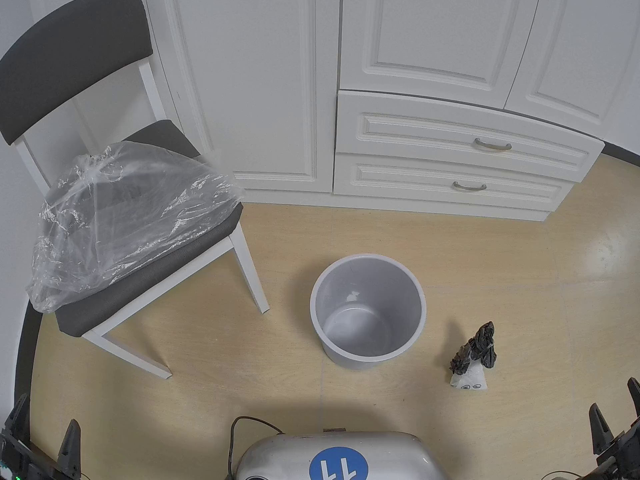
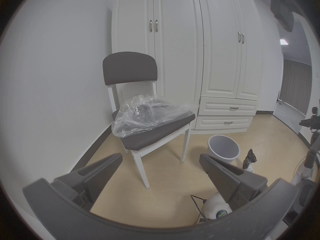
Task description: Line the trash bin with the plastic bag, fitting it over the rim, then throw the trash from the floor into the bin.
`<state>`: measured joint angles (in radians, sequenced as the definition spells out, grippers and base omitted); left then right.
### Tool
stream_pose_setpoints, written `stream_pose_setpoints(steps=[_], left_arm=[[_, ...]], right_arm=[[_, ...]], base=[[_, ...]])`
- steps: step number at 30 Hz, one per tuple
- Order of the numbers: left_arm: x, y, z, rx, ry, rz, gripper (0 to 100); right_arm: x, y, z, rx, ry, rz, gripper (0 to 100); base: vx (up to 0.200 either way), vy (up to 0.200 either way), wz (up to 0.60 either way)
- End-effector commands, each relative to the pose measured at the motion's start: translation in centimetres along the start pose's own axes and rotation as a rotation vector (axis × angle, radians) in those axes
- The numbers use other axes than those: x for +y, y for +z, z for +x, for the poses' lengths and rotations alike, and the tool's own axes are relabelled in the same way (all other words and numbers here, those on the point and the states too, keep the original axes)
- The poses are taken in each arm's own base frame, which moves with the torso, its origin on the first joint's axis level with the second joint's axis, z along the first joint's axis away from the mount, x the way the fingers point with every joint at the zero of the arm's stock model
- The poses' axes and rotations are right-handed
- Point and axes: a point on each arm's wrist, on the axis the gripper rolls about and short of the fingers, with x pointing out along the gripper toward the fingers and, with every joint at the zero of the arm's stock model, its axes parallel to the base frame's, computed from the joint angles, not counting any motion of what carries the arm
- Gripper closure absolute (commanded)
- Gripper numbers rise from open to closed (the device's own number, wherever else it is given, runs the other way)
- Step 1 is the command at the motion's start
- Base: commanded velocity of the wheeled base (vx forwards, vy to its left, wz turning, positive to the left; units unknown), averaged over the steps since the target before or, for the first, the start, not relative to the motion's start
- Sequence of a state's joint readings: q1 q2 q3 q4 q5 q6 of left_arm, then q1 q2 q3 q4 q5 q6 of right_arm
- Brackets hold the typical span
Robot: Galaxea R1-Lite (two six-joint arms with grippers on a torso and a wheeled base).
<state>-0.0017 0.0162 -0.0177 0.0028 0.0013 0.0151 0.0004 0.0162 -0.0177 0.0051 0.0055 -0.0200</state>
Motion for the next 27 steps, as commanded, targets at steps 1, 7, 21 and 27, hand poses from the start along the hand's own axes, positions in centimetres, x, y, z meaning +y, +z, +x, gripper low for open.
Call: stream_pose_setpoints(steps=[1, 7, 21, 27], left_arm=[[-0.01, -0.53, 0.01, 0.002, 0.0, 0.0, 0], [-0.01, -0.53, 0.02, 0.003, 0.0, 0.0, 0], [-0.01, -0.53, 0.01, 0.002, 0.0, 0.0, 0], [-0.02, -0.53, 0.01, 0.002, -0.004, 0.006, 0]], right_arm=[[0.02, -0.48, 0.0, -0.001, 0.005, -0.006, 0], [0.02, -0.48, 0.0, -0.001, 0.005, -0.005, 0], [0.02, -0.48, 0.0, -0.001, 0.005, -0.005, 0], [0.02, -0.48, 0.0, -0.001, 0.005, -0.005, 0]], base=[[0.0, 0.0, 0.0], [0.0, 0.0, 0.0], [0.0, 0.0, 0.0], [0.0, 0.0, 0.0]])
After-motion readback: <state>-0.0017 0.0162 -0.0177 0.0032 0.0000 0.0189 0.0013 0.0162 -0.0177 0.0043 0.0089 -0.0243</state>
